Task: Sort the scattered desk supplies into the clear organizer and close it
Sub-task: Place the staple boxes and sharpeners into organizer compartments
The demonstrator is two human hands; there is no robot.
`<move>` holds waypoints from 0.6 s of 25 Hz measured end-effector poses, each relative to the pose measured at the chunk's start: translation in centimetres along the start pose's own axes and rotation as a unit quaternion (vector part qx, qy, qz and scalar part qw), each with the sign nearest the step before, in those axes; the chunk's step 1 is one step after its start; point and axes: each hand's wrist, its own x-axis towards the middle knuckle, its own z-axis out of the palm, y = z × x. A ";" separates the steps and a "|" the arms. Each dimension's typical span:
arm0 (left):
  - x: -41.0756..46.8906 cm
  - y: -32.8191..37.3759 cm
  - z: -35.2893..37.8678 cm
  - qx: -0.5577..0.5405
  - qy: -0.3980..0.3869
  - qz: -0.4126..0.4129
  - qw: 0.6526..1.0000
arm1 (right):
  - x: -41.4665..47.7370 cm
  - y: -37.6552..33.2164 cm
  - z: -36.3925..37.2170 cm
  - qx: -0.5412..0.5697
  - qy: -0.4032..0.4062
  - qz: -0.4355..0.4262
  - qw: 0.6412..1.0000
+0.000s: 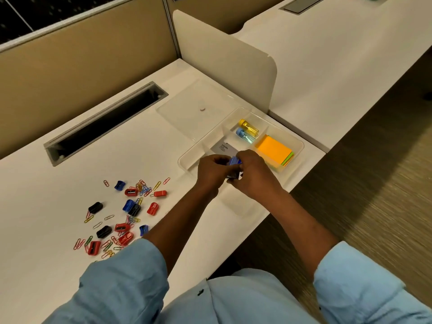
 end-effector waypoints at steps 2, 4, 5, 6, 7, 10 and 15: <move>0.0 0.1 0.5 -0.024 -0.013 -0.008 1.000 | 0.2 0.4 -0.6 -0.003 0.001 0.008 1.000; 0.2 0.1 0.7 -0.041 -0.024 -0.020 0.999 | 0.4 0.7 -1.1 -0.013 -0.016 0.014 1.000; 0.2 0.0 0.7 -0.044 -0.025 -0.025 0.998 | 0.4 0.9 -1.1 -0.027 -0.022 0.012 0.999; 0.2 0.0 0.8 -0.046 -0.024 -0.029 0.998 | 0.4 1.0 -1.1 -0.043 -0.022 0.006 0.999; 0.2 0.0 1.0 -0.049 -0.022 -0.034 0.998 | 0.4 1.1 -0.9 -0.056 -0.016 -0.004 0.998; 0.2 0.2 1.7 -0.062 0.007 -0.058 0.996 | 0.6 1.9 -0.9 -0.077 0.012 -0.006 0.997; 0.3 -0.1 1.0 -0.024 0.063 -0.046 0.997 | 2.5 4.5 -1.7 -0.280 -0.024 0.124 0.952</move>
